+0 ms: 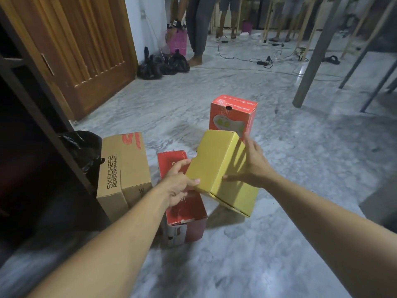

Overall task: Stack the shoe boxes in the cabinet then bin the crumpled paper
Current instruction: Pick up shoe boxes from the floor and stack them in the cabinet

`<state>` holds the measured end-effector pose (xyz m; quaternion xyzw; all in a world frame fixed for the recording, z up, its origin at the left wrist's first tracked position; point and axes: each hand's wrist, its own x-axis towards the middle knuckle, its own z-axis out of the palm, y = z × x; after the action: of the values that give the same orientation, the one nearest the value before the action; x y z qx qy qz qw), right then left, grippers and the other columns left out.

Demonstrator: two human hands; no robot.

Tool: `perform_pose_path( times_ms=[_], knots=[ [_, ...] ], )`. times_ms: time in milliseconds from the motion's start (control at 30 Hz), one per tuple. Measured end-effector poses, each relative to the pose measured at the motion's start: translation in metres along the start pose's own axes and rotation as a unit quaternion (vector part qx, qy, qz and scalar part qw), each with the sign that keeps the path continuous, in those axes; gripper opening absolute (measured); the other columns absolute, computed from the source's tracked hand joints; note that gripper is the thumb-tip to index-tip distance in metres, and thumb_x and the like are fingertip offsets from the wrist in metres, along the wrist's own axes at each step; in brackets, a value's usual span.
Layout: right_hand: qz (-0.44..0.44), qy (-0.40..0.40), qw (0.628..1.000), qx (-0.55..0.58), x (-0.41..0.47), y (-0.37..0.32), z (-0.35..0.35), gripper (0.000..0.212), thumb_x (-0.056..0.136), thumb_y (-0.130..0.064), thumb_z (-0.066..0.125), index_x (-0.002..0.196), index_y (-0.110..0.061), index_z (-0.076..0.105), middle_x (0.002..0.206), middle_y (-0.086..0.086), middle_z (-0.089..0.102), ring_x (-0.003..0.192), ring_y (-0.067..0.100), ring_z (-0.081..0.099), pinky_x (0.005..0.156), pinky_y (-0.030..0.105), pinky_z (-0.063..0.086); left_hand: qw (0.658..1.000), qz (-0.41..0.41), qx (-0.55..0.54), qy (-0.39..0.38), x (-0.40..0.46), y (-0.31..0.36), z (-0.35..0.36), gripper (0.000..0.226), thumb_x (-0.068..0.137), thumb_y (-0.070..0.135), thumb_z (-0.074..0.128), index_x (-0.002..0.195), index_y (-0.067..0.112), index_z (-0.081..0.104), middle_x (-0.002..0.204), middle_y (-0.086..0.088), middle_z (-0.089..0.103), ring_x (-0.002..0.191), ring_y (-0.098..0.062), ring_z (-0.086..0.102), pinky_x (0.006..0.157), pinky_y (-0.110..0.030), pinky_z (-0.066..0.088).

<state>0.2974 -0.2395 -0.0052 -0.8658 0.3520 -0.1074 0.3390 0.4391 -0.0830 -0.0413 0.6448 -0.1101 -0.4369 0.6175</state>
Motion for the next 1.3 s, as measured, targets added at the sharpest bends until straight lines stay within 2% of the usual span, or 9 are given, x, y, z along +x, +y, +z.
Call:
perform_pose_path(
  times_ms=[100,200,333,533,667,833,1067,1167,1300],
  knots=[
    [-0.015,-0.018,0.999,0.028,-0.004,-0.001,-0.012,0.108,0.062,-0.025,0.090,0.149,-0.024,0.026,0.135,0.006,0.047,0.117,0.023,0.050,0.086,0.027,0.046,1.000,0.004,-0.003,-0.017,-0.009,0.001,0.005,0.073,0.082,-0.027,0.050,0.138,0.020,0.046,0.099,-0.005,0.052,0.086,-0.027,0.060,0.085,-0.050,0.051],
    [0.022,0.019,0.996,0.086,-0.010,-0.004,-0.038,0.042,0.063,-0.041,0.061,0.094,-0.015,0.057,0.085,0.001,0.055,0.077,0.019,0.053,0.064,0.031,0.044,1.000,-0.014,-0.010,-0.006,-0.015,-0.003,0.010,0.073,0.082,-0.026,0.052,0.142,0.015,0.040,0.101,-0.008,0.054,0.085,-0.026,0.061,0.065,-0.034,0.054],
    [0.126,-0.026,0.986,0.109,-0.032,0.008,-0.065,0.064,0.074,-0.065,0.058,0.107,-0.009,0.058,0.107,0.011,0.059,0.098,0.030,0.060,0.073,0.053,0.059,0.997,-0.051,-0.048,-0.045,-0.023,-0.014,0.024,0.050,0.086,-0.022,0.048,0.132,-0.003,0.049,0.103,-0.017,0.065,0.086,-0.026,0.063,0.068,-0.036,0.055],
    [0.183,-0.068,0.971,0.135,-0.075,0.041,-0.102,0.035,0.091,-0.025,0.057,0.124,-0.034,0.056,0.107,0.007,0.063,0.090,0.036,0.067,0.069,0.058,0.059,0.990,-0.069,-0.047,-0.115,-0.034,-0.023,0.059,0.014,0.096,0.011,0.054,0.099,0.017,0.066,0.094,-0.004,0.063,0.089,-0.023,0.059,0.080,-0.045,0.050],
    [0.232,-0.032,0.970,0.072,-0.098,0.083,-0.125,0.033,0.088,-0.008,0.045,0.115,-0.016,0.062,0.097,0.014,0.058,0.081,0.034,0.058,0.063,0.061,0.058,0.986,-0.096,-0.030,-0.135,-0.042,-0.035,0.088,0.034,0.096,0.037,0.053,0.119,0.012,0.060,0.110,-0.005,0.061,0.096,-0.025,0.058,0.076,-0.046,0.054],
    [0.321,0.044,0.942,0.090,-0.129,0.145,-0.125,0.035,0.090,-0.006,0.038,0.109,-0.020,0.065,0.106,0.019,0.063,0.088,0.041,0.065,0.054,0.050,0.059,0.984,-0.109,0.100,-0.097,-0.036,-0.062,0.118,0.052,0.095,0.035,0.058,0.138,0.009,0.045,0.142,-0.007,0.044,0.128,-0.028,0.046,0.102,-0.053,0.044],
    [0.359,0.141,0.888,0.248,-0.152,0.213,-0.083,0.010,0.093,-0.010,0.056,0.102,-0.014,0.061,0.110,0.011,0.048,0.083,0.030,0.055,0.073,0.053,0.060,0.972,-0.128,0.186,-0.066,-0.010,-0.103,0.121,0.071,0.091,0.038,0.063,0.147,0.011,0.030,0.152,-0.006,0.033,0.135,-0.027,0.037,0.102,-0.050,0.044],
    [0.387,0.143,0.878,0.243,-0.154,0.224,-0.064,0.046,0.092,-0.013,0.063,0.135,-0.003,0.050,0.125,0.013,0.051,0.102,0.034,0.057,0.081,0.050,0.058,0.971,-0.119,0.199,-0.056,0.001,-0.113,0.119,0.077,0.092,0.036,0.062,0.152,0.016,0.020,0.155,-0.004,0.028,0.135,-0.027,0.036,0.101,-0.047,0.044],
    [0.443,0.113,0.882,0.112,-0.158,0.221,-0.049,0.062,0.087,-0.024,0.068,0.141,-0.010,0.041,0.137,0.016,0.049,0.117,0.038,0.051,0.084,0.050,0.052,0.964,-0.098,0.241,-0.053,0.017,-0.117,0.120,0.073,0.094,0.031,0.061,0.153,0.017,0.020,0.159,-0.003,0.022,0.140,-0.028,0.032,0.098,-0.041,0.039]
  ],
)
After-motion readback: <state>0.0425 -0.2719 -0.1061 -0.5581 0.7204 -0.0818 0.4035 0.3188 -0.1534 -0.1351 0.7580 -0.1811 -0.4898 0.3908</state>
